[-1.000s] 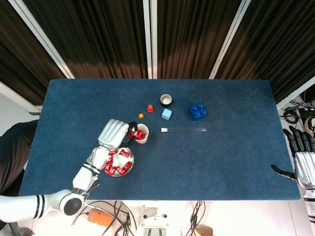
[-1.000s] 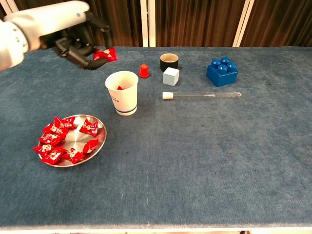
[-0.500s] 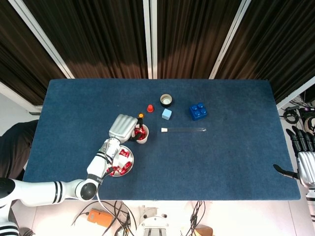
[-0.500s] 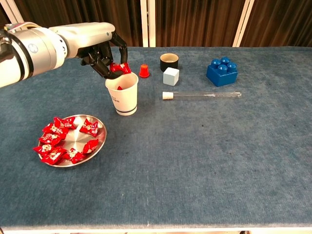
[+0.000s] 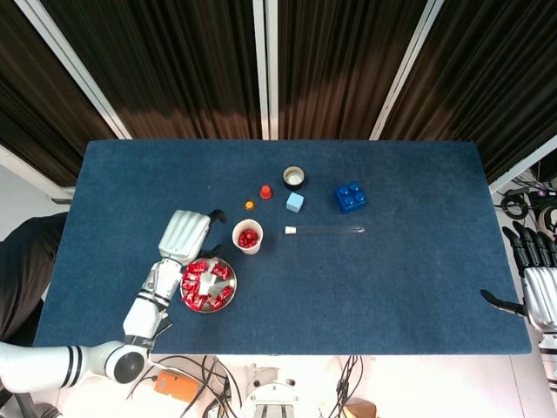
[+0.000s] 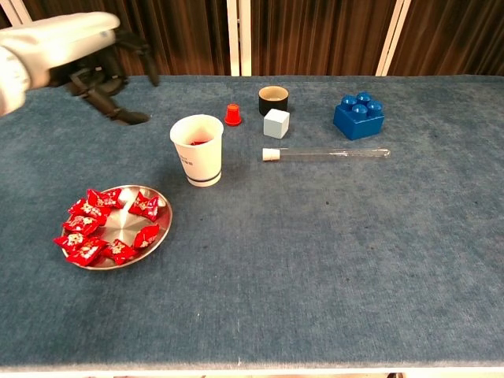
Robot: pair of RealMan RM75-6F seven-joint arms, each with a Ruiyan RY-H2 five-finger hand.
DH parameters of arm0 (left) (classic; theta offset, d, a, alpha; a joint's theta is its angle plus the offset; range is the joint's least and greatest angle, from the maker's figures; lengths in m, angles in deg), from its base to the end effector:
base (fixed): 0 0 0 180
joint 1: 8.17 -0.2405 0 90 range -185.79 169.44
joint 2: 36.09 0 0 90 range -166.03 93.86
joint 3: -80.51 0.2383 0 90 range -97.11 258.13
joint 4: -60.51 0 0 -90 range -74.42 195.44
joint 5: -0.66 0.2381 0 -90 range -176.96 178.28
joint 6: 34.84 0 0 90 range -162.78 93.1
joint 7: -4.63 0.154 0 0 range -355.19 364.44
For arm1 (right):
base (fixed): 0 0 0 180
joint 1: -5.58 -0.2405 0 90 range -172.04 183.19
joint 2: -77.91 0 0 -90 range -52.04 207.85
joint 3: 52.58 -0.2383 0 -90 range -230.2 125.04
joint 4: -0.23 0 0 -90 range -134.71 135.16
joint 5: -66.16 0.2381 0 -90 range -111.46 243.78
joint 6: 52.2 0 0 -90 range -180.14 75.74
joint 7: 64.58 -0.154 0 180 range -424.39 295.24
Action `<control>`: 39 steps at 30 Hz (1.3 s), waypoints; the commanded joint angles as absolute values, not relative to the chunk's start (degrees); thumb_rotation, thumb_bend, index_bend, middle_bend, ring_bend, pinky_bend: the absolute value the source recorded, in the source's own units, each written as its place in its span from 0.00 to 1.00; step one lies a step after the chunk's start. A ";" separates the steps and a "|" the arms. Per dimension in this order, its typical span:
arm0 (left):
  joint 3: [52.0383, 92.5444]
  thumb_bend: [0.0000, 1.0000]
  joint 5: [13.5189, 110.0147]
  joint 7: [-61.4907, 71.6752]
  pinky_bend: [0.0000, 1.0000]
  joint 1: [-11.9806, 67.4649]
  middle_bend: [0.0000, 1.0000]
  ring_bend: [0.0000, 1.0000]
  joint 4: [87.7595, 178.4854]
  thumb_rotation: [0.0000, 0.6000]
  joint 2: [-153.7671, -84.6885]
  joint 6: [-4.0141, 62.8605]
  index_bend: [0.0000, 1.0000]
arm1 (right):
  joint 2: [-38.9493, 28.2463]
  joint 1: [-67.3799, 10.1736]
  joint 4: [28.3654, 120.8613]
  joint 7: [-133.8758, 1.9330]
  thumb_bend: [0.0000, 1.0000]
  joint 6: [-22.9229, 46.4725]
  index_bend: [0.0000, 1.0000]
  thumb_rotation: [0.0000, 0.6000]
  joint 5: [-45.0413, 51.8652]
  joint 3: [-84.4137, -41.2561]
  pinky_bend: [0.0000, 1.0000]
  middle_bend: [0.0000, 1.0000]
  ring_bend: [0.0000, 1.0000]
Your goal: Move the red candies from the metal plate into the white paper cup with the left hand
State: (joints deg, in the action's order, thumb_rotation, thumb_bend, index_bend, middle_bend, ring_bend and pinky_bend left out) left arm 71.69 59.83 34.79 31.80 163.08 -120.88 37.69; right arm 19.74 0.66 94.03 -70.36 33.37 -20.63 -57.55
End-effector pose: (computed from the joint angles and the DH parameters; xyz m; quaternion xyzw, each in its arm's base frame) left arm -0.1006 0.3057 -0.0068 -0.6880 -0.3768 -0.4163 0.4598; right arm -0.3039 -0.2012 0.1616 0.5855 -0.3760 0.4153 0.5859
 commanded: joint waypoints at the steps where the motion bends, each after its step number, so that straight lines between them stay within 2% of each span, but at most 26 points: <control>1: 75.92 0.16 64.21 32.49 0.79 27.49 0.90 0.85 163.33 1.00 -119.46 41.49 0.40 | 19.67 0.34 94.06 -70.50 0.19 33.03 0.00 1.00 -20.86 -57.55 0.07 0.03 0.00; 8: 80.01 0.19 65.86 34.28 0.79 25.29 0.90 0.85 157.70 1.00 -122.81 39.70 0.42 | 19.78 -0.11 94.59 -70.92 0.18 32.67 0.00 1.00 -21.50 -57.43 0.07 0.03 0.00; 12: 80.88 0.21 64.85 37.29 0.79 24.66 0.90 0.85 154.04 1.00 -125.51 38.47 0.42 | 19.98 0.10 94.72 -70.93 0.19 32.93 0.00 1.00 -21.31 -57.39 0.07 0.03 0.00; 32: 79.16 0.23 62.94 40.53 0.79 23.79 0.90 0.85 149.55 1.00 -129.29 34.00 0.44 | 20.34 0.31 95.68 -69.95 0.19 33.07 0.00 1.00 -21.06 -57.21 0.07 0.03 0.00; 39: 78.54 0.29 61.94 41.30 0.79 23.79 0.90 0.85 148.07 1.00 -129.92 32.60 0.47 | 20.42 0.28 95.85 -69.72 0.19 33.00 0.00 1.00 -20.93 -57.25 0.07 0.03 0.00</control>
